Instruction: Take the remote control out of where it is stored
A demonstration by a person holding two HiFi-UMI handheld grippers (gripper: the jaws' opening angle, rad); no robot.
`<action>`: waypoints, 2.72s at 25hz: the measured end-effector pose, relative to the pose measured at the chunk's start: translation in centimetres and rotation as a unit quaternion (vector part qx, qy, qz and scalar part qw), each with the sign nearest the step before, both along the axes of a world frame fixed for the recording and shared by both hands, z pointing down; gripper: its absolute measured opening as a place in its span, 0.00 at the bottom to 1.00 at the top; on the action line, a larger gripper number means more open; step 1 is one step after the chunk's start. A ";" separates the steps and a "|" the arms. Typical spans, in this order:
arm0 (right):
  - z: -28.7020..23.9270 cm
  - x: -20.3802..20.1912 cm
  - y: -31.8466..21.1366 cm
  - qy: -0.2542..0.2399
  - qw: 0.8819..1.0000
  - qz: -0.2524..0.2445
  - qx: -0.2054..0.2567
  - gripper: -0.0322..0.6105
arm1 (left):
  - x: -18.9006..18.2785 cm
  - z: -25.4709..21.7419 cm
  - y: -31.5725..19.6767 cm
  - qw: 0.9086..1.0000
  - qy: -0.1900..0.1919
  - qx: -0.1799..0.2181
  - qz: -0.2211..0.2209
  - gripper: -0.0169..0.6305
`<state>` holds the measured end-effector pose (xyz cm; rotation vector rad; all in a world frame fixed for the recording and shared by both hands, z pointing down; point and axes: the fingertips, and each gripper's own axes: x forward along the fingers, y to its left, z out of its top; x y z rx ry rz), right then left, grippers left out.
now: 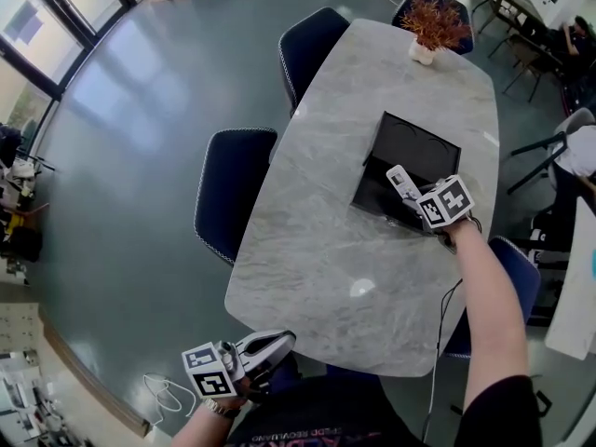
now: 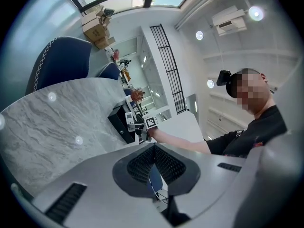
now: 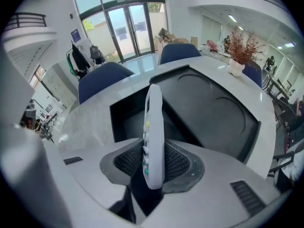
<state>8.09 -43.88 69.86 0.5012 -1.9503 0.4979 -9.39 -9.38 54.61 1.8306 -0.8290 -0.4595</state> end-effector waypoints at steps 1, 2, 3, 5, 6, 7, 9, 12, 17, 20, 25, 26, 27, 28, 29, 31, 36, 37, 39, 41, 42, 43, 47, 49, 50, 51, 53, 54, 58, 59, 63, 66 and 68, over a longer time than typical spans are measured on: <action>-0.8 0.1 0.1 -0.015 1.000 0.013 0.000 0.25 | 0.0 -0.2 0.0 1.000 0.000 0.002 0.004 0.04; -1.5 0.2 0.2 -0.032 0.999 0.028 -0.001 0.25 | 0.1 -0.5 -0.1 1.000 -0.001 0.004 0.008 0.04; -2.3 0.4 0.3 -0.050 0.998 0.044 -0.002 0.25 | 0.2 -0.8 -0.1 1.000 -0.001 0.007 0.012 0.04; -4.2 0.7 0.8 -0.100 0.991 0.085 -0.009 0.25 | 0.2 -1.6 -0.2 1.000 -0.004 0.014 0.023 0.04; -5.4 0.7 1.1 -0.134 0.985 0.111 -0.012 0.25 | 0.2 -2.0 -0.3 0.999 -0.006 0.018 0.029 0.03; -6.6 0.6 1.4 -0.176 0.974 0.140 -0.017 0.25 | 0.1 -2.3 -0.4 0.999 -0.008 0.023 0.036 0.03; -8.9 0.6 2.3 -0.259 0.945 0.199 -0.025 0.25 | 0.0 -2.8 -0.4 0.998 -0.012 0.032 0.049 0.03; -11.9 1.4 4.1 -0.345 0.902 0.260 -0.015 0.25 | 0.1 -3.5 -0.3 0.997 -0.018 0.047 0.062 0.04; -14.8 0.4 10.4 -0.438 0.848 0.296 -0.035 0.25 | -0.4 -4.6 0.8 0.994 -0.018 0.070 0.078 0.04; -15.5 -1.3 14.7 -0.464 0.834 0.294 -0.051 0.25 | -1.3 -5.2 2.0 0.993 -0.015 0.079 0.090 0.04; -17.7 -3.3 20.2 -0.515 0.802 0.296 -0.068 0.25 | -1.4 -6.1 3.3 0.988 -0.011 0.095 0.117 0.04; -18.0 -3.6 20.9 -0.522 0.796 0.300 -0.068 0.25 | -1.4 -6.1 3.4 0.987 -0.011 0.098 0.124 0.03; -18.3 -3.7 21.7 -0.529 0.790 0.304 -0.068 0.25 | -1.4 -6.2 3.4 0.986 -0.011 0.101 0.131 0.04; -18.4 -3.8 22.6 -0.534 0.784 0.308 -0.069 0.25 | -1.4 -6.2 3.6 0.985 -0.010 0.104 0.138 0.03; -18.6 -4.0 23.7 -0.539 0.779 0.312 -0.070 0.25 | -1.4 -6.3 4.0 0.984 -0.008 0.106 0.145 0.03; -18.9 -4.5 26.4 -0.546 0.773 0.317 -0.068 0.25 | -1.6 -6.4 5.3 0.981 -0.005 0.109 0.159 0.04; -19.6 -6.0 32.5 -0.558 0.761 0.324 -0.058 0.25 | -2.4 -6.5 7.7 0.973 -0.004 0.117 0.197 0.03; -19.7 -6.4 33.7 -0.564 0.758 0.324 -0.059 0.25 | -2.5 -6.4 8.2 0.972 -0.005 0.117 0.204 0.03; -19.7 -7.2 36.1 -0.573 0.748 0.329 -0.067 0.25 | -2.7 -6.3 9.2 0.970 -0.004 0.117 0.215 0.04; -19.7 -7.7 38.1 -0.573 0.745 0.335 -0.067 0.25 | -2.8 -6.4 10.1 0.968 -0.002 0.116 0.224 0.04; -19.6 -8.0 39.1 -0.576 0.742 0.336 -0.070 0.25 | -2.8 -6.4 10.4 0.967 -0.001 0.116 0.228 0.03; -19.5 -8.4 40.1 -0.581 0.736 0.339 -0.076 0.25 | -2.8 -6.4 10.7 0.966 -0.001 0.116 0.232 0.04; -19.1 -9.6 43.7 -0.586 0.729 0.340 -0.095 0.25 | -2.6 -6.5 11.3 0.963 -0.001 0.118 0.241 0.04; -19.1 -9.8 45.1 -0.591 0.724 0.340 -0.104 0.25 | -2.2 -6.5 11.5 0.963 0.000 0.118 0.243 0.03; -19.2 -10.0 45.8 -0.598 0.717 0.341 -0.112 0.25 | -2.0 -6.6 11.6 0.962 0.000 0.119 0.244 0.04; -19.3 -10.2 46.4 -0.603 0.712 0.341 -0.117 0.25 | -1.7 -6.6 11.7 0.962 0.000 0.119 0.245 0.03; -19.6 -10.5 47.3 -0.606 0.712 0.335 -0.115 0.25 | -1.3 -6.5 11.9 0.961 0.002 0.120 0.248 0.04; -19.7 -10.6 47.7 -0.606 0.715 0.331 -0.112 0.25 | -1.2 -6.5 12.0 0.961 0.002 0.120 0.249 0.03; -20.2 -11.5 49.3 -0.604 0.728 0.311 -0.097 0.25 | -1.1 -6.6 12.6 0.960 0.005 0.119 0.254 0.03; -20.4 -11.6 49.7 -0.603 0.731 0.306 -0.093 0.25 | -1.0 -6.5 12.8 0.959 0.006 0.118 0.256 0.04; -20.6 -12.0 50.7 -0.604 0.736 0.290 -0.092 0.25 | -0.5 -6.2 13.5 0.958 0.017 0.111 0.263 0.03; -20.5 -12.2 51.3 -0.604 0.737 0.287 -0.095 0.25 | -0.4 -6.2 14.0 0.958 0.018 0.110 0.265 0.03; -20.6 -12.4 51.7 -0.603 0.739 0.285 -0.095 0.25 | -0.5 -6.3 14.3 0.957 0.018 0.110 0.266 0.04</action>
